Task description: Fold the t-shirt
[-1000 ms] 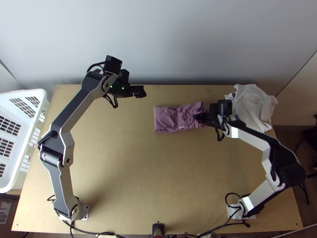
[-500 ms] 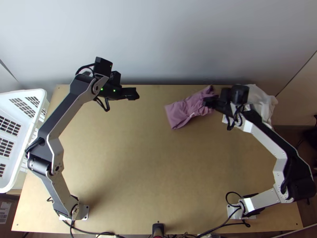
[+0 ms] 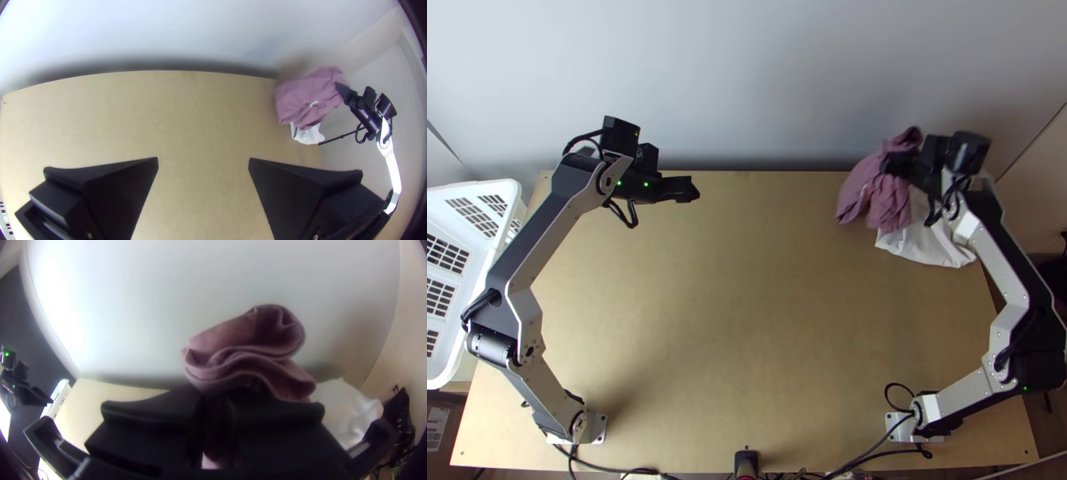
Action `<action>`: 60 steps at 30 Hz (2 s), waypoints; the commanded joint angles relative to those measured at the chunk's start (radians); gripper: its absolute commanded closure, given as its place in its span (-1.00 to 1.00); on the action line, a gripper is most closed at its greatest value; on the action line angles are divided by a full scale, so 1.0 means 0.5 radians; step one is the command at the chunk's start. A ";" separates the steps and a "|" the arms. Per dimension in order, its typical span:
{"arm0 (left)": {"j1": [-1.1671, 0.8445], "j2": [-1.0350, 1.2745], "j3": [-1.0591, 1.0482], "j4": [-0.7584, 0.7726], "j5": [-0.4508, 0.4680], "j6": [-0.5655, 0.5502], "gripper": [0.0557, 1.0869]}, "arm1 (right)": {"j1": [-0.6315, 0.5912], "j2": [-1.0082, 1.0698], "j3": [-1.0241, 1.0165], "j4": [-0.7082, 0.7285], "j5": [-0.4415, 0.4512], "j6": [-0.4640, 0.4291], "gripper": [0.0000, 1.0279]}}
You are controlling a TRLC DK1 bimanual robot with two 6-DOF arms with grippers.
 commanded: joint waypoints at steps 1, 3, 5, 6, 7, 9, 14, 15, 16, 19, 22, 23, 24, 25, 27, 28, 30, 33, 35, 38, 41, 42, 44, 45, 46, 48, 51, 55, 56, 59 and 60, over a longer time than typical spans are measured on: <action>0.014 -0.022 -0.031 0.016 0.002 -0.042 -0.92 | -0.178 0.191 0.479 -0.078 0.027 -0.044 0.94; 0.027 -0.028 -0.034 0.016 0.002 -0.048 -0.92 | -0.221 0.241 0.583 -0.099 0.033 -0.053 0.94; 0.036 -0.034 -0.034 0.016 0.002 -0.054 -0.92 | -0.273 0.284 0.678 -0.099 0.049 -0.062 0.94; 0.042 -0.040 -0.041 0.016 0.002 -0.054 -0.92 | -0.297 0.305 0.724 -0.106 0.055 -0.062 0.94; 0.045 -0.046 -0.044 0.016 0.002 -0.054 -0.92 | -0.331 0.326 0.767 -0.106 0.058 -0.062 0.94; 0.045 -0.053 -0.059 0.016 0.002 -0.054 -0.92 | -0.396 0.369 0.847 -0.130 0.061 -0.065 0.94; 0.042 -0.068 -0.160 0.059 -0.001 -0.057 -0.92 | -0.567 0.483 0.924 -0.099 0.089 -0.127 0.94; 0.039 -0.071 -0.188 0.078 -0.001 -0.060 -0.92 | -0.604 0.507 0.942 -0.087 0.089 -0.130 0.94; 0.036 -0.071 -0.212 0.093 -0.001 -0.063 -0.92 | -0.638 0.541 0.967 -0.078 0.089 -0.136 0.94; 0.033 -0.071 -0.252 0.124 -0.001 -0.084 -0.92 | -0.708 0.624 1.043 -0.026 0.135 -0.151 0.94; 0.030 -0.080 -0.289 0.154 -0.001 -0.097 -0.92 | -0.770 0.676 1.083 0.045 0.168 -0.133 0.95; 0.030 -0.080 -0.295 0.154 -0.001 -0.097 -0.92 | -0.785 0.679 1.080 0.039 0.168 -0.124 0.94; 0.030 -0.083 -0.304 0.154 -0.001 -0.097 -0.92 | -0.788 0.673 1.062 0.017 0.168 -0.124 0.94; 0.030 -0.086 -0.314 0.154 -0.001 -0.097 -0.92 | -0.788 0.646 1.019 -0.020 0.168 -0.124 0.94; 0.030 -0.102 -0.335 0.157 -0.001 -0.097 -0.92 | -0.770 0.544 0.850 -0.047 0.168 -0.142 0.94; 0.033 -0.114 -0.353 0.167 -0.004 -0.097 -0.92 | -0.755 0.480 0.737 -0.047 0.172 -0.161 0.94; 0.039 -0.138 -0.393 0.191 -0.001 -0.097 -0.92 | -0.721 0.339 0.513 -0.047 0.172 -0.173 0.94; 0.045 -0.160 -0.430 0.204 -0.001 -0.091 -0.92 | -0.684 0.173 0.237 -0.047 0.172 -0.167 0.95; 0.048 -0.172 -0.449 0.213 -0.001 -0.088 -0.92 | -0.669 0.084 0.043 -0.047 0.172 -0.170 0.95; 0.048 -0.197 -0.485 0.219 -0.001 -0.081 -0.92 | -0.629 -0.066 -0.270 -0.044 0.172 -0.219 0.95; 0.045 -0.227 -0.535 0.237 -0.001 -0.075 -0.92 | -0.626 -0.183 -0.515 -0.029 0.172 -0.262 0.95; 0.045 -0.243 -0.559 0.256 -0.001 -0.075 -0.92 | -0.632 -0.214 -0.573 -0.029 0.172 -0.265 0.95; 0.042 -0.258 -0.584 0.259 -0.001 -0.063 -0.92 | -0.638 -0.275 -0.684 -0.047 0.168 -0.262 0.95; 0.045 -0.264 -0.593 0.259 -0.001 -0.063 -0.92 | -0.635 -0.315 -0.751 -0.050 0.168 -0.262 0.95; 0.045 -0.264 -0.602 0.259 0.002 -0.063 -0.92 | -0.613 -0.355 -0.822 -0.050 0.168 -0.262 0.95; 0.042 -0.267 -0.617 0.259 -0.001 -0.063 -0.92 | -0.558 -0.425 -0.951 -0.041 0.172 -0.262 0.95; 0.033 -0.292 -0.636 0.259 0.002 -0.066 -0.92 | -0.521 -0.425 -1.086 -0.035 0.172 -0.253 0.95; 0.030 -0.350 -0.666 0.259 0.002 -0.081 -0.92 | -0.485 -0.379 -1.261 0.002 0.172 -0.243 0.95; 0.036 -0.366 -0.673 0.259 0.002 -0.088 -0.92 | -0.469 -0.367 -1.307 0.051 0.172 -0.240 0.94; 0.045 -0.412 -0.703 0.259 0.005 -0.100 -0.92 | -0.451 -0.358 -1.414 0.164 0.168 -0.250 0.74; 0.045 -0.433 -0.716 0.259 0.005 -0.100 -0.92 | -0.451 -0.352 -1.426 0.198 0.168 -0.243 0.32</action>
